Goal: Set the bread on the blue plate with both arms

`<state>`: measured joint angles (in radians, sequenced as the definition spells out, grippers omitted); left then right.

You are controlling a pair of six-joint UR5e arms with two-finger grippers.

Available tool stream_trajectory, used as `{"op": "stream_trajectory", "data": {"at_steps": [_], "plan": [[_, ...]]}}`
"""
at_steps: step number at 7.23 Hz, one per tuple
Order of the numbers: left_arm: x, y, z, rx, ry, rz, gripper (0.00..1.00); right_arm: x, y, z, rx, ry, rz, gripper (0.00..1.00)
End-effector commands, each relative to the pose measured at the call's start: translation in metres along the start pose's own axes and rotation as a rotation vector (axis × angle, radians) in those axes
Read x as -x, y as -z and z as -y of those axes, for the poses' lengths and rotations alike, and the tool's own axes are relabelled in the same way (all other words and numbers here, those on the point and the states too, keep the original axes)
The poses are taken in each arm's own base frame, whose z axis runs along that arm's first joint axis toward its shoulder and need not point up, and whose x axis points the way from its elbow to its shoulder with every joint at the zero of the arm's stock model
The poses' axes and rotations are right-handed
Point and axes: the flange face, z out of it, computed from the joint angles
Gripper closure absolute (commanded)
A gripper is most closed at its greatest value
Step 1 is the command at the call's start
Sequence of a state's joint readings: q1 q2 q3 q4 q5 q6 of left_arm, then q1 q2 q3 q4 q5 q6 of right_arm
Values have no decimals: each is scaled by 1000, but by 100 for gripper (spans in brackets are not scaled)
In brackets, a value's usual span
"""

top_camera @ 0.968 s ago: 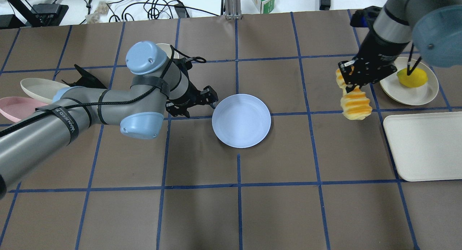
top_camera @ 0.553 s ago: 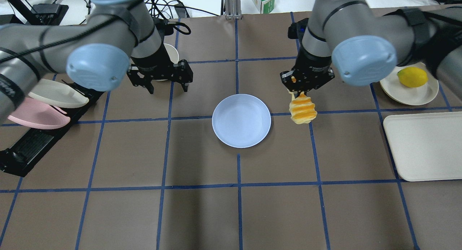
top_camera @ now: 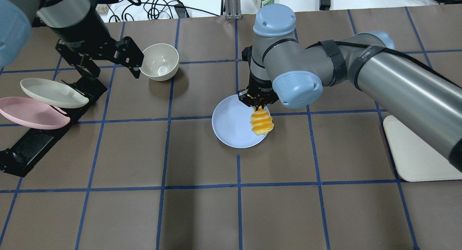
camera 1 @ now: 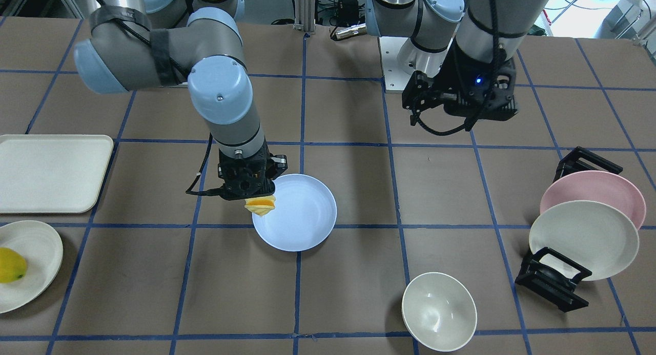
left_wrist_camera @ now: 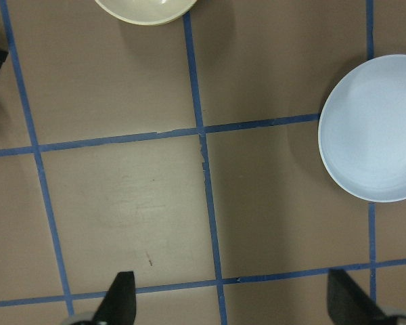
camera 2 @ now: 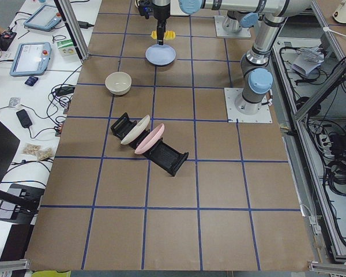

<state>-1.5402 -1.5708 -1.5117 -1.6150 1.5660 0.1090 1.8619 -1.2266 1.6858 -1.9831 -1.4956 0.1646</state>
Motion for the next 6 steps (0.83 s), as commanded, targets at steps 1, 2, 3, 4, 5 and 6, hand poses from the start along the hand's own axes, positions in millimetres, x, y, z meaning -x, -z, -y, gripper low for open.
{"op": "stream_trajectory", "data": {"at_steps": [1, 2, 3, 4, 5, 6], "plan": [[-9, 2, 0, -6, -15, 4, 0, 21, -36, 10, -10, -38, 18, 100], [-27, 3, -1, -15, -33, 7, 0, 36, -50, 8, -10, -13, 20, 100], [-30, -1, 2, -14, -38, 0, 0, 43, -61, 9, -13, -19, 22, 100], [-30, 0, 0, -15, -40, 2, 0, 43, -70, 15, -30, -40, 25, 97], [-29, 1, -2, -17, -40, 4, 0, 44, -74, 15, -27, -38, 24, 68], [-29, 2, -4, -20, -40, 5, 0, 44, -78, 15, -21, -38, 23, 56]]}}
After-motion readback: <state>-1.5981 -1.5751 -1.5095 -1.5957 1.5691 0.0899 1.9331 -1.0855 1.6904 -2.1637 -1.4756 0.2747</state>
